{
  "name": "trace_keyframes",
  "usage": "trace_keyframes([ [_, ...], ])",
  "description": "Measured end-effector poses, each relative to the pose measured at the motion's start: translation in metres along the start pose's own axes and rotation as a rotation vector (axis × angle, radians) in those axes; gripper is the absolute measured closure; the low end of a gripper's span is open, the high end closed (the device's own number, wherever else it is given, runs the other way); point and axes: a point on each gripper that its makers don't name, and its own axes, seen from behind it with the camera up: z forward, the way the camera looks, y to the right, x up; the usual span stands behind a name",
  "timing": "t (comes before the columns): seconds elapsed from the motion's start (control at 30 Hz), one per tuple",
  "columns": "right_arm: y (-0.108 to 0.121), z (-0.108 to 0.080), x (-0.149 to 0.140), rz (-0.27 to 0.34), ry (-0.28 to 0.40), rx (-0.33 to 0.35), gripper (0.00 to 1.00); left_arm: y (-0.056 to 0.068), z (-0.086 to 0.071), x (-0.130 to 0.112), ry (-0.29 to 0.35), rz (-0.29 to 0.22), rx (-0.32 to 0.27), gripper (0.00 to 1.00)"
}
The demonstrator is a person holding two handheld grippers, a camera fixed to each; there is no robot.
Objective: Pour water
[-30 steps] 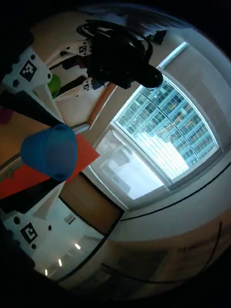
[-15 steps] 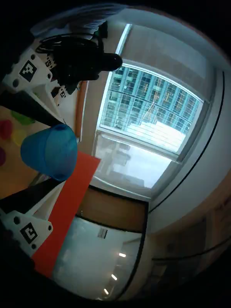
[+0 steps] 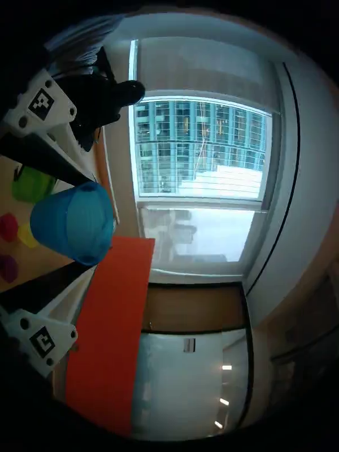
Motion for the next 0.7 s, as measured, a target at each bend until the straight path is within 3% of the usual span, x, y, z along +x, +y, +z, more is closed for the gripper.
trace_keyframes([
  [0.7, 0.019, -0.017, -0.006, -0.040, -0.011, -0.054, 0.09, -0.018, -0.014, -0.003, -0.017, 0.007, 0.038, 0.12],
])
